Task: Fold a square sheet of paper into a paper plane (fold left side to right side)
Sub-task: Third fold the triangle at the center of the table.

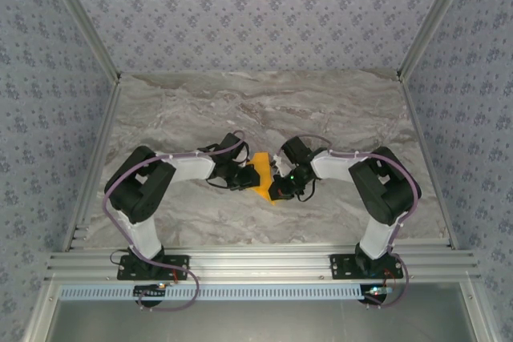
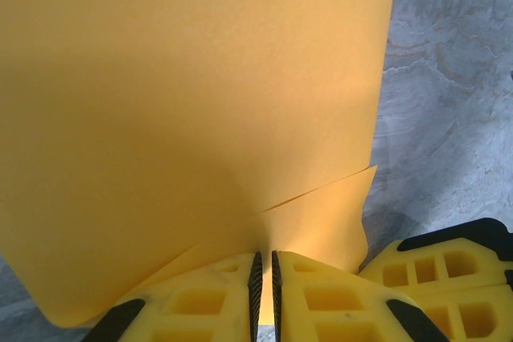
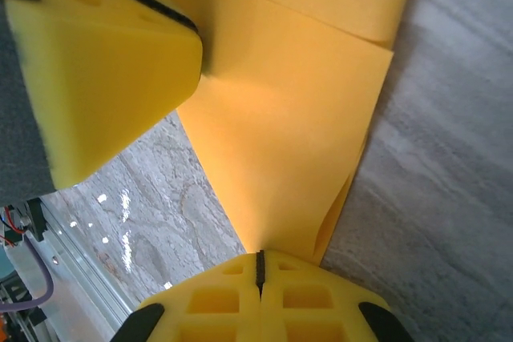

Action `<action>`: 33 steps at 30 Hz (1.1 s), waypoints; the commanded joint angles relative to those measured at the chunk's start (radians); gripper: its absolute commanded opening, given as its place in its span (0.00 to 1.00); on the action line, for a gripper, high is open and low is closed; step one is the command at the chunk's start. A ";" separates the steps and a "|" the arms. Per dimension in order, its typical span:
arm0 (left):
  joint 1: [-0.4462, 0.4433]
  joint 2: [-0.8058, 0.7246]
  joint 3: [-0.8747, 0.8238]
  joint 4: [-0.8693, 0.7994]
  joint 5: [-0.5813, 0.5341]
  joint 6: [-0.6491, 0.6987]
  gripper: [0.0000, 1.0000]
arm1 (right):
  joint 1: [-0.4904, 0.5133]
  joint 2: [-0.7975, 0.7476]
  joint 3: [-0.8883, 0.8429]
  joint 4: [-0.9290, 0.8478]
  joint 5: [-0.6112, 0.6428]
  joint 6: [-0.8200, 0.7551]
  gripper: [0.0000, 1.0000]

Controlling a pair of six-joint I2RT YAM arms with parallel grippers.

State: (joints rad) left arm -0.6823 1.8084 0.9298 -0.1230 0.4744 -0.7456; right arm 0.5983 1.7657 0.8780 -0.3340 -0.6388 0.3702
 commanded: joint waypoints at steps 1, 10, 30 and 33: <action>-0.004 -0.034 -0.017 -0.046 -0.054 0.004 0.15 | -0.005 0.040 -0.009 -0.068 0.102 0.014 0.00; -0.045 -0.121 -0.023 -0.019 -0.018 -0.001 0.14 | -0.005 0.057 -0.025 -0.119 0.197 0.004 0.00; -0.110 -0.013 -0.053 0.068 -0.033 -0.070 0.07 | 0.001 0.060 -0.026 -0.124 0.221 0.003 0.00; -0.110 -0.002 -0.065 0.058 -0.058 -0.077 0.06 | 0.002 0.060 -0.022 -0.136 0.234 -0.002 0.00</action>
State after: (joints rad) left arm -0.7856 1.7699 0.8925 -0.0528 0.4480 -0.8066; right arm 0.6018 1.7683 0.8856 -0.3557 -0.6128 0.3702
